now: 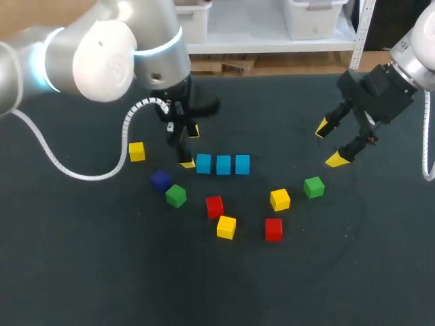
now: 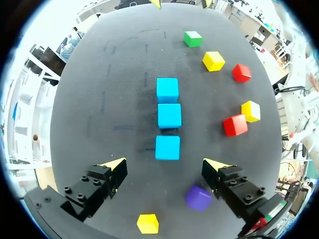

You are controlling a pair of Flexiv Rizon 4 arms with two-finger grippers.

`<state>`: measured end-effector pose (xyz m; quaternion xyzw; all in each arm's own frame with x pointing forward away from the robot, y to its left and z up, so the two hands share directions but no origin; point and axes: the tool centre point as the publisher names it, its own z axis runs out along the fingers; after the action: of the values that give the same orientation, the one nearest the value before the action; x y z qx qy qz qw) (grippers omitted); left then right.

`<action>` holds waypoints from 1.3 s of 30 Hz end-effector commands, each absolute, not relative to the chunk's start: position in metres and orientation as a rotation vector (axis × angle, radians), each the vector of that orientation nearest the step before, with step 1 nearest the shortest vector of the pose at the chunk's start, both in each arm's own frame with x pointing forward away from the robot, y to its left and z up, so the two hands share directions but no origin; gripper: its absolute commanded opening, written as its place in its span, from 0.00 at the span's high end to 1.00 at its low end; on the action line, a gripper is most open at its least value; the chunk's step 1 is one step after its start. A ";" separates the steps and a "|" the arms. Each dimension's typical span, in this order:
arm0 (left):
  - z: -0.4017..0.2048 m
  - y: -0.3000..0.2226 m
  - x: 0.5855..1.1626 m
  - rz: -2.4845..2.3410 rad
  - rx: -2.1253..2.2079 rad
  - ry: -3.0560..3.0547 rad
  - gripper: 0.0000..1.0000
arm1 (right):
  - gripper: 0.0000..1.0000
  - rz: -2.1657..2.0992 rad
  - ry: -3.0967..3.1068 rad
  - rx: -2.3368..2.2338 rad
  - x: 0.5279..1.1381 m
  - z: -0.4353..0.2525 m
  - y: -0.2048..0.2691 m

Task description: Place the blue cubes, place green cubes on the blue cubes, place the yellow cubes on the green cubes, then place the red cubes on the yellow cubes, and place purple cube on the red cubes.

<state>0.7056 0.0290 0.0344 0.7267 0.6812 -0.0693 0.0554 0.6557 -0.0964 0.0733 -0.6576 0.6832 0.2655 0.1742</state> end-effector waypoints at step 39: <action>0.109 0.131 0.677 -0.470 2.095 1.793 0.00 | 0.00 0.754 1.934 -1.864 0.656 0.073 -0.096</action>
<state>0.6766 0.1307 0.1097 0.7375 0.6324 -0.1651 0.1701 0.6557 -0.0964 0.0733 -0.6576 0.6832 0.2654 0.1742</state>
